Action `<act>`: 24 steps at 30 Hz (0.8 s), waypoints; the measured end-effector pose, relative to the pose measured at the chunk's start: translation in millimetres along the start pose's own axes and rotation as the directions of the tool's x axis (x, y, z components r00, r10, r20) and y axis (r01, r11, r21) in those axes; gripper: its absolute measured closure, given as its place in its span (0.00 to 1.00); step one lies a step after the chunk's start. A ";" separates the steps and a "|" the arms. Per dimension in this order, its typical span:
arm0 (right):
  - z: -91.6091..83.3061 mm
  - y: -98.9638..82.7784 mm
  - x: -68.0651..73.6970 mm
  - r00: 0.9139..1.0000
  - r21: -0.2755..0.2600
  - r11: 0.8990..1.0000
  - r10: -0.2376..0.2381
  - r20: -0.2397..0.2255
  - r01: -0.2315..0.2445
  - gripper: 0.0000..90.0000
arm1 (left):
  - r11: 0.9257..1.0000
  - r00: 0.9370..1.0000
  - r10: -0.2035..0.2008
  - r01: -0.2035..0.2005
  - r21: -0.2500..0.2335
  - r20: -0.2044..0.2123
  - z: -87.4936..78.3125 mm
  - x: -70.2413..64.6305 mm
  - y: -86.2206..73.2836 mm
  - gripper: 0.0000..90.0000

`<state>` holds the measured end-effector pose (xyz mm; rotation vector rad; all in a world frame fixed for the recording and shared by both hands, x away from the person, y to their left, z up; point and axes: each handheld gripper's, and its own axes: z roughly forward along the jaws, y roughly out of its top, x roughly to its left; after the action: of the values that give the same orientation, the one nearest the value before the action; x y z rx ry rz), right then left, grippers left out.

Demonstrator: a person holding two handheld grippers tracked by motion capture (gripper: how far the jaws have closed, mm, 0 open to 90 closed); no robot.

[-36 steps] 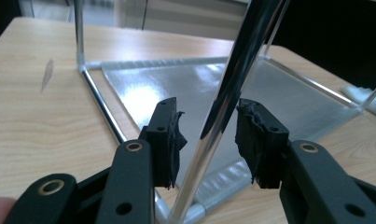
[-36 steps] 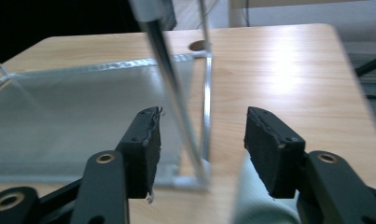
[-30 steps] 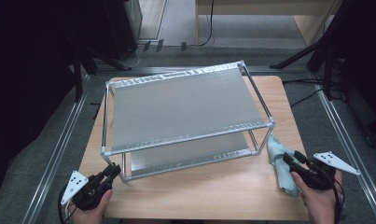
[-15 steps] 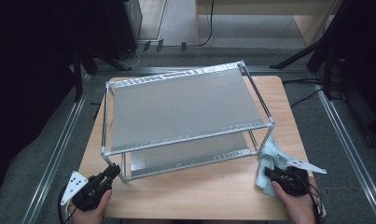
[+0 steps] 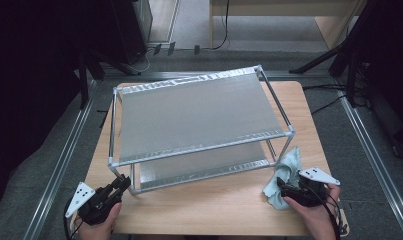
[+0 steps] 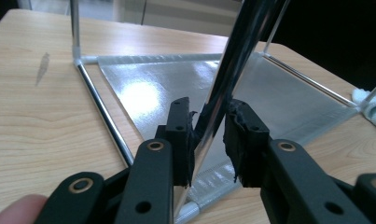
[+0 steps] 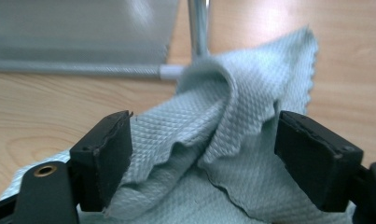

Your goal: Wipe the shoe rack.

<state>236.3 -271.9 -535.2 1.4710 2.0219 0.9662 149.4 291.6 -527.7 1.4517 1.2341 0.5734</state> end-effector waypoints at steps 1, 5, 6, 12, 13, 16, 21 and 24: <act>1.4 -0.7 -0.5 1.000 0.012 1.000 0.008 0.002 -0.008 0.20 | 1.000 1.000 -0.001 0.001 0.002 0.001 0.3 -0.4 0.2 0.77; 3.9 -2.9 -1.3 1.000 0.032 0.999 0.023 -0.001 -0.023 0.19 | 1.000 1.000 0.010 -0.010 0.014 -0.026 2.3 -1.0 0.5 0.78; 4.1 -2.5 -1.1 1.000 0.026 0.999 0.027 -0.002 -0.027 0.19 | 1.000 0.999 0.010 -0.009 0.018 -0.032 2.8 -0.8 0.4 0.81; 12.7 -1.3 1.4 1.000 0.061 0.998 0.031 0.002 -0.031 0.28 | 0.999 0.997 0.042 -0.041 0.027 -0.057 3.5 -3.4 0.3 0.86; 14.4 -2.4 1.9 1.000 0.062 0.998 0.021 0.011 -0.022 0.29 | 0.998 0.997 0.050 -0.049 0.028 -0.059 3.6 -3.8 0.4 0.87; 11.9 -3.1 0.7 0.999 0.067 0.998 0.002 0.034 -0.004 0.43 | 0.998 0.997 0.059 -0.057 0.032 -0.050 2.4 -3.1 0.3 0.87; 2.7 -9.1 -5.5 0.999 0.064 0.998 -0.005 0.054 0.001 0.67 | 0.997 0.997 0.071 -0.070 0.043 -0.025 -1.8 0.1 0.5 0.87; 1.6 -8.4 -7.5 0.997 0.067 0.998 0.002 0.082 -0.008 0.84 | 0.995 0.996 0.087 -0.086 0.046 -0.017 -2.5 1.8 0.7 0.88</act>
<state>234.6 -280.0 -543.0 1.5265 2.0103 0.8328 148.1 294.4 -526.8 1.5467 1.2108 0.6227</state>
